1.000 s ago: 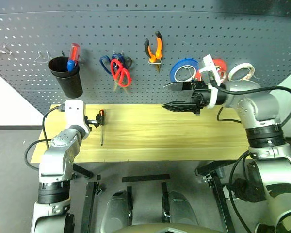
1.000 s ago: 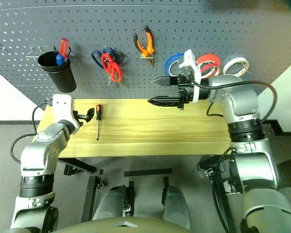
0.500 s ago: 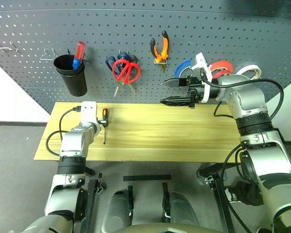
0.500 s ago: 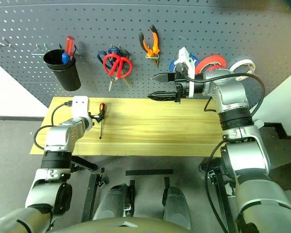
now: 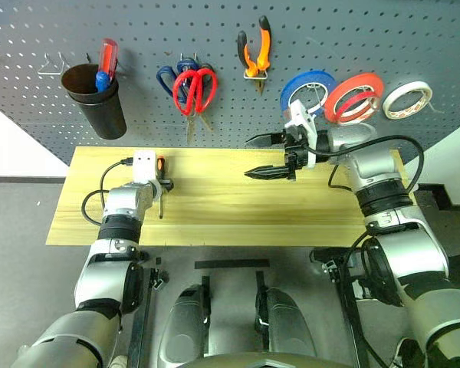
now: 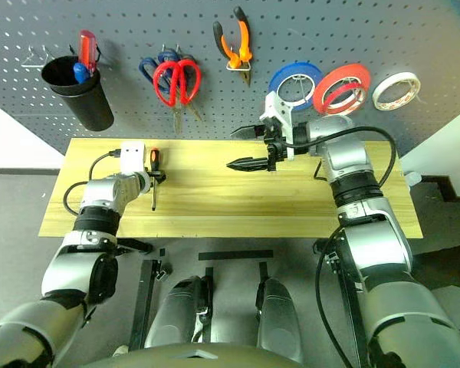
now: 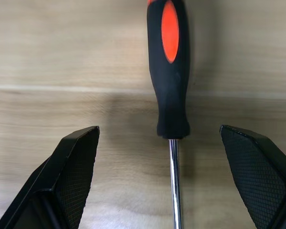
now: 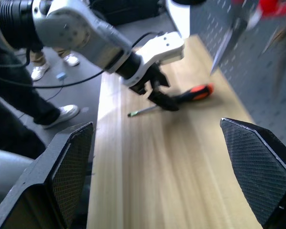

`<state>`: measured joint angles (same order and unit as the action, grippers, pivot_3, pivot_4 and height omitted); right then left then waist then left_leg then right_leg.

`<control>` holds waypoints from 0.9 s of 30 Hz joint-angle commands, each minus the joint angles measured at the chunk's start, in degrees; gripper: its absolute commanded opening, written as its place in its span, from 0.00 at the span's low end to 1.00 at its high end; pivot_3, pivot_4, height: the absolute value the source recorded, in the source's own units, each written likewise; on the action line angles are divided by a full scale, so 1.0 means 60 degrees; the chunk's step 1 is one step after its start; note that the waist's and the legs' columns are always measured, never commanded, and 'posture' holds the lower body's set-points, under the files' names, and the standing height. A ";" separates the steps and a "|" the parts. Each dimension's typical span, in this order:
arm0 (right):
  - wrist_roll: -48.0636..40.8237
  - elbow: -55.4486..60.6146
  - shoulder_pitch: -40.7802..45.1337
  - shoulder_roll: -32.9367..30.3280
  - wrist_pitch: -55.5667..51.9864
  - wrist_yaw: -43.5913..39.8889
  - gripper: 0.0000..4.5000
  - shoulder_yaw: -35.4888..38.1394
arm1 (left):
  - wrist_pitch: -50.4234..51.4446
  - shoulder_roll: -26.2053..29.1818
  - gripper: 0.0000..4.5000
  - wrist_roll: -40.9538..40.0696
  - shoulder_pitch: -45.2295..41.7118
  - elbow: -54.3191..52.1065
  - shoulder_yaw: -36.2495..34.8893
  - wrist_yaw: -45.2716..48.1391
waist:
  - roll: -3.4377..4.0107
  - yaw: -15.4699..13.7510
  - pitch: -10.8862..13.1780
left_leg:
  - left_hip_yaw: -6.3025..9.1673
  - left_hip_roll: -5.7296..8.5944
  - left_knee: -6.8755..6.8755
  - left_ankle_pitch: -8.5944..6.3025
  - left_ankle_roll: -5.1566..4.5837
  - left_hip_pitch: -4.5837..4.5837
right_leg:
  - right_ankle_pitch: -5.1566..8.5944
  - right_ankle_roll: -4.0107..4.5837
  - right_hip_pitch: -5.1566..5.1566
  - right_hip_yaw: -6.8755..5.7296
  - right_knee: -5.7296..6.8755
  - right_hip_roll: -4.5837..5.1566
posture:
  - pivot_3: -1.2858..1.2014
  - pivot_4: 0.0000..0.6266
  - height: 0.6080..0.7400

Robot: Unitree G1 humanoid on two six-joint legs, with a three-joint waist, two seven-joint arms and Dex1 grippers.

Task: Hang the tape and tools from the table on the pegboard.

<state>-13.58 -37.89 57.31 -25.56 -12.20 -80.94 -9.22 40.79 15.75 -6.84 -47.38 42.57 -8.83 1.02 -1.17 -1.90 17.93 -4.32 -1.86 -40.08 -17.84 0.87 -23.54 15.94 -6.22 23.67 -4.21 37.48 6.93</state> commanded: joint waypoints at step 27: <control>0.0311 -0.0635 0.0528 0.0103 0.0437 0.0006 1.00 0.0382 | -0.1305 -0.0015 0.17 -0.0085 -0.1123 0.2139 -0.0771 -0.0783 | 0.0017 0.0273 0.0317 | -0.0023 -0.0002 0.0003 0.0001 0.0002 0.0001 | 0.0000 0.0000 0.0030 -0.0003 0.0032 0.0015 | 0.53 0.59 0.94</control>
<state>-11.43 -42.08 59.01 -24.26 -10.58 -80.39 -8.28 32.19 15.59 -7.00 -55.16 55.03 -12.87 -3.41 -1.06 -0.26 19.83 -4.46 -1.87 -40.06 -17.83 0.88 -23.54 15.94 -6.23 23.85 -4.23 37.67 7.02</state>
